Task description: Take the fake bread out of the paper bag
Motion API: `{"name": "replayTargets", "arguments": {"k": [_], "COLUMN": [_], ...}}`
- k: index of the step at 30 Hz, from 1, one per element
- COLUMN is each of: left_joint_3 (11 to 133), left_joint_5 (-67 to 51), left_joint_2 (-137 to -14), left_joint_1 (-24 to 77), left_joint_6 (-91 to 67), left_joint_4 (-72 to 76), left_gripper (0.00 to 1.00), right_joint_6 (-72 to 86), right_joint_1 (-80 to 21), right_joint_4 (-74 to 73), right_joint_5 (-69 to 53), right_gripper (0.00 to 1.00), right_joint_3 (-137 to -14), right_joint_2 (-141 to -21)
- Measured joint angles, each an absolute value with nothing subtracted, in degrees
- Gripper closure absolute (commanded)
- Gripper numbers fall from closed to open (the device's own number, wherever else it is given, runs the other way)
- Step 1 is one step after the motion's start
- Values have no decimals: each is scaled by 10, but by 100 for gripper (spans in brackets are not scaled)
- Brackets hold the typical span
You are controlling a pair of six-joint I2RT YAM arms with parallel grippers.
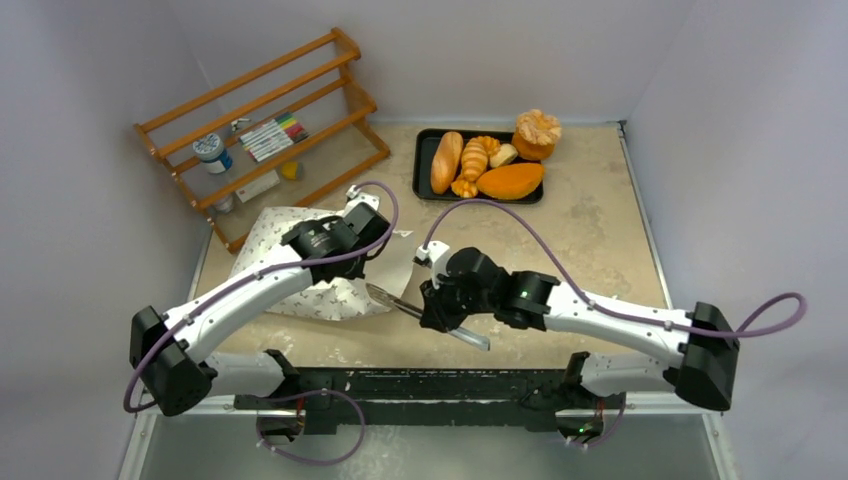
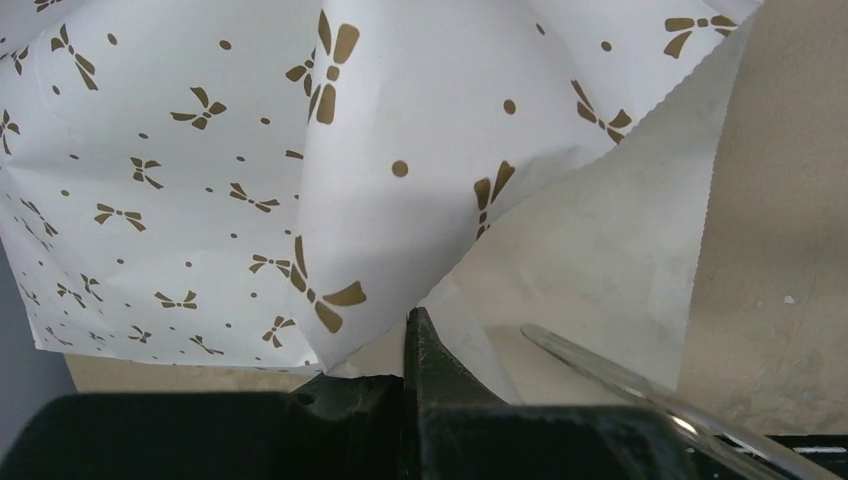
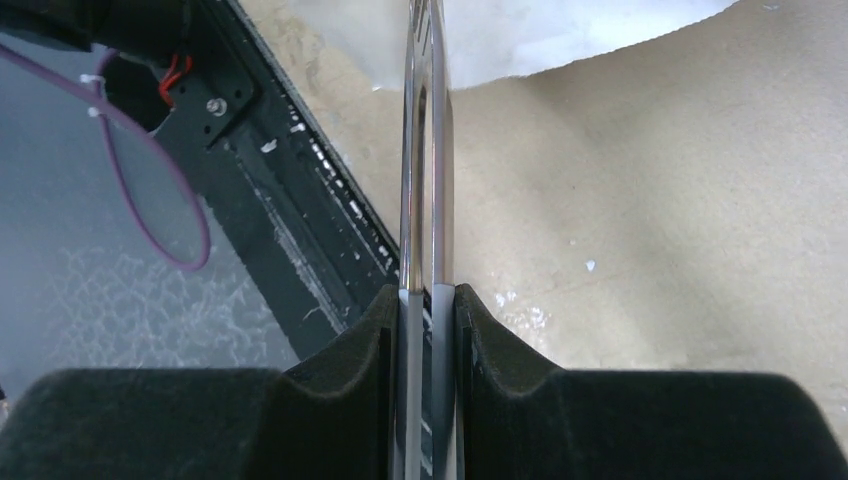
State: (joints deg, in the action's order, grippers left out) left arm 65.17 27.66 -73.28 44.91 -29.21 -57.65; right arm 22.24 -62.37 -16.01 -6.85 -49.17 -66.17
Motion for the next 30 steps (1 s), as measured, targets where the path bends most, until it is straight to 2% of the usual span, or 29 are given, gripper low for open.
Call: {"name": "replayTargets", "arguments": {"k": [11, 19, 30], "left_joint_3": [663, 667, 696], "left_joint_5": [240, 193, 250], "left_joint_2": [-675, -700, -743], "left_joint_1": [458, 488, 496], "left_joint_6": [-298, -260, -269], "left_joint_4": [-599, -588, -569], "left_gripper": [100, 100, 100], "right_joint_6": [221, 222, 236], "right_joint_1": [-624, -594, -559], "right_joint_4": [-72, -27, 69], "right_joint_5": [-70, -68, -57], "right_gripper": [86, 88, 90], "right_joint_3": [-529, -585, -581], "right_joint_2": [-822, -844, -889]}}
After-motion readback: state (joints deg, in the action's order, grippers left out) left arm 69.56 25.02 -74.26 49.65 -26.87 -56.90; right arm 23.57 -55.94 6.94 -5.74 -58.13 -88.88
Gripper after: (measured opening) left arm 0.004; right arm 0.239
